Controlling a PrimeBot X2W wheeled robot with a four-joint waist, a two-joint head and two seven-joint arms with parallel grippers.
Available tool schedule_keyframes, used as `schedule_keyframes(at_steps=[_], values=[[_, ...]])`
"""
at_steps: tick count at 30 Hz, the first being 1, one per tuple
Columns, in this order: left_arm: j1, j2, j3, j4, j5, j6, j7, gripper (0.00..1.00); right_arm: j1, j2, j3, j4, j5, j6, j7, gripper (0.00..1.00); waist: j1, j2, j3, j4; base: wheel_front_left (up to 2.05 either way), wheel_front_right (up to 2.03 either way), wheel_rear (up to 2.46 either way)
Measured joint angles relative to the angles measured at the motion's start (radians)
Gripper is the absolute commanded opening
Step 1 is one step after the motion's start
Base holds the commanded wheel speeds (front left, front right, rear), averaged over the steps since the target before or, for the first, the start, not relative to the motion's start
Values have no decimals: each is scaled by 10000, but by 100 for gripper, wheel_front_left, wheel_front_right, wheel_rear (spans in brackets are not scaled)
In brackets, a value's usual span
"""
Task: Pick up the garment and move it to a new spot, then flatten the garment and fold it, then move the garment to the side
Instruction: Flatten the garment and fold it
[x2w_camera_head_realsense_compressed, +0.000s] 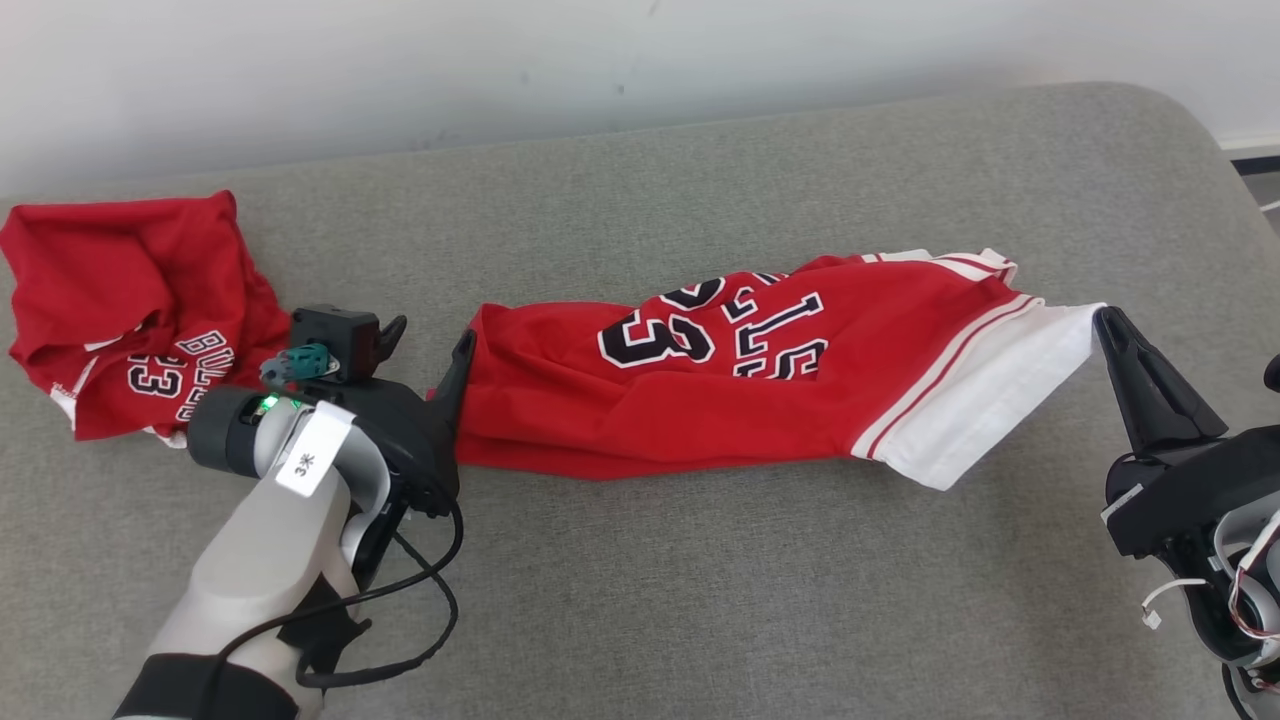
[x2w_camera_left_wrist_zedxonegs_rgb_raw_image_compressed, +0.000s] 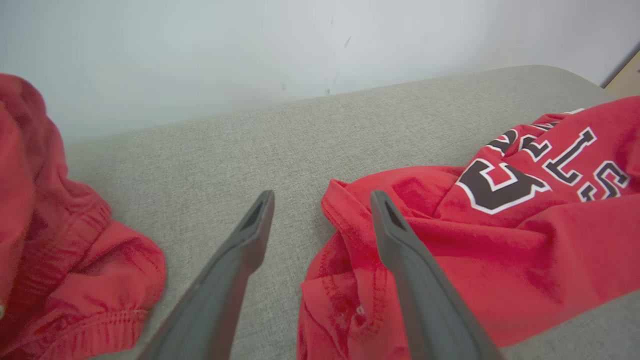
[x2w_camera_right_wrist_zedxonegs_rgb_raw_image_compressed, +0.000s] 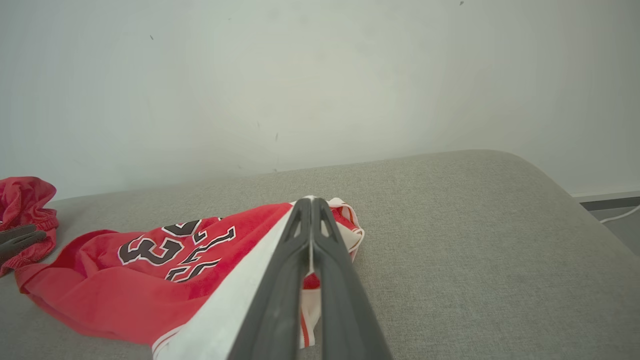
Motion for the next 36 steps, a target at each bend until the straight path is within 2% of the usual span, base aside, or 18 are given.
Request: schedule_keyframes(at_steps=[5, 16, 28, 36], values=[[203, 236, -96, -242, 29, -2, -385, 100, 127, -19, -107, 17, 6, -54, -6, 0, 0, -1, -3, 175, 0, 0, 0], [1496, 533, -997, -639, 205, -48, -500, 100, 384, 4, -59, 79, 17, -88, -23, 0, -1, 0, -138, 575, 0, 0, 0], [1848, 878, -1294, -1120, 117, -71, -577, 100, 398, 23, 19, 155, 17, -88, 13, 0, -2, 0, -370, 606, 0, 0, 0], [1873, 871, -1415, -1108, -40, -73, -437, 100, 356, 88, 199, 157, 15, -75, 140, 0, -1, 0, -426, 487, 0, 0, 0]])
